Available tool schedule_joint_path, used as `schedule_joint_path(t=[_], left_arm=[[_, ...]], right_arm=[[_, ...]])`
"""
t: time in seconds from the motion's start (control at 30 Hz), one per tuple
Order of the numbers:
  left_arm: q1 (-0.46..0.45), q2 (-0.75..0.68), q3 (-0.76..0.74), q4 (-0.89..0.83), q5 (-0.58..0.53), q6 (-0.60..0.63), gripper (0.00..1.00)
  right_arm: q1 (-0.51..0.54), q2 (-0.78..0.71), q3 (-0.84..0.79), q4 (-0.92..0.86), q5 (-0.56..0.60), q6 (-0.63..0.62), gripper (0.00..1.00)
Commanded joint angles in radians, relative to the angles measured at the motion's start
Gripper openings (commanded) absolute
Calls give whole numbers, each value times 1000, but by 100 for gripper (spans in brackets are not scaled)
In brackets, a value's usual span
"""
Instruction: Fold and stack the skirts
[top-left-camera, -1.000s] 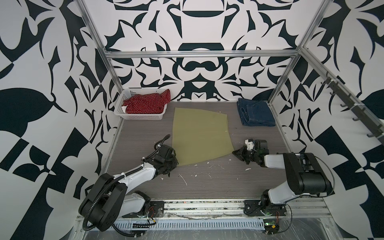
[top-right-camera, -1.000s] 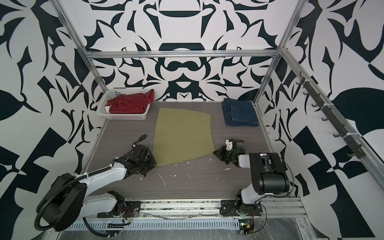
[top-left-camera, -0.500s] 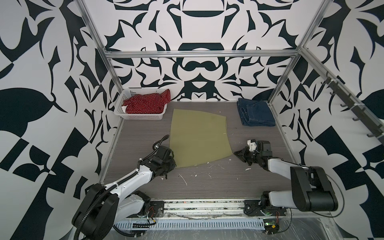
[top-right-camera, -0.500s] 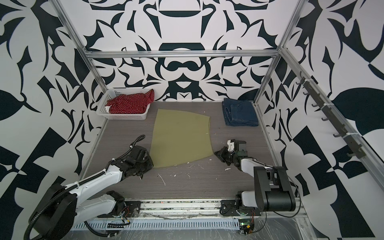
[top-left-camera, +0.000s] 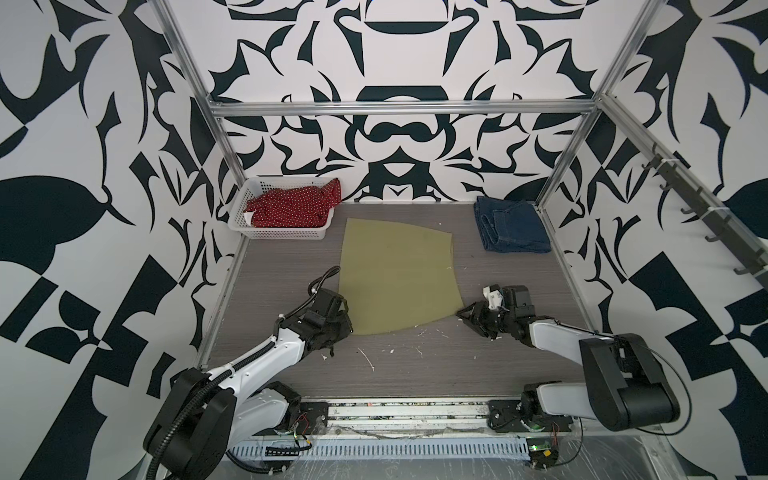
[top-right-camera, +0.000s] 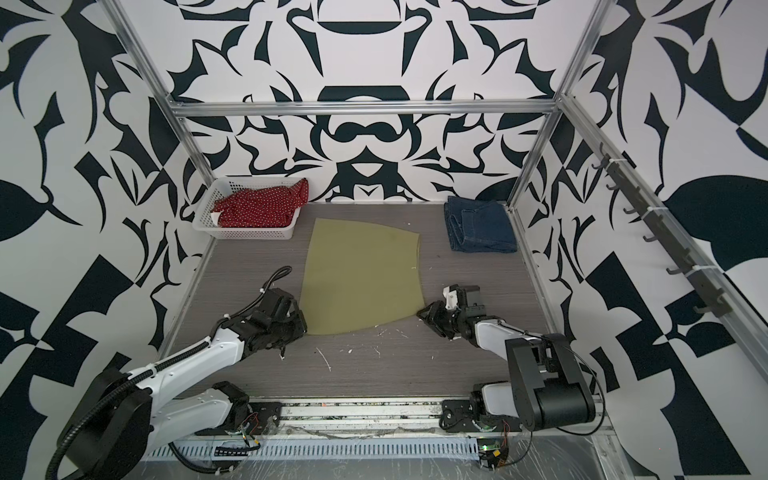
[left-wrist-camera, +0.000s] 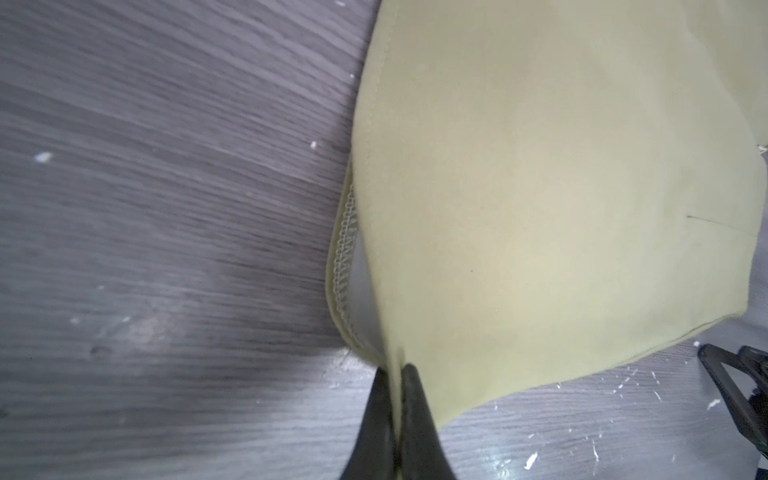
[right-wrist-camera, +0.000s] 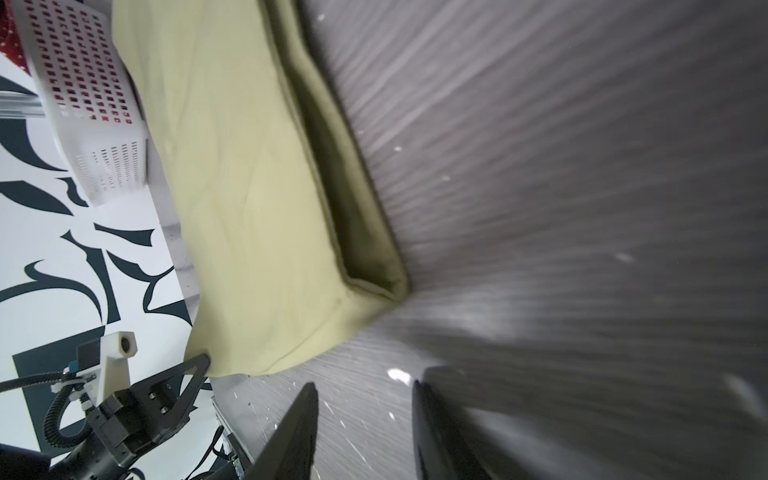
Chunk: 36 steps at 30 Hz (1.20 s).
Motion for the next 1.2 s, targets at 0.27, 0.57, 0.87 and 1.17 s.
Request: schedule_joint_path(t=[0.27,0.57,0.87,1.17], left_arm=[[3,-101,-55,-7,-30,-23,0],[3,-115,-59,-15,-48,-27,0],[3,-145,-28,-62,-62,-15,0],[1,-363,22,-222,-91,4,0]], right_arm=[[4,276,-14,413,59,164,40],[4,300,-63,529,68,247,11],[4,40,-57,174,68,178,9],[1,-319,0,-412,167,50,9]])
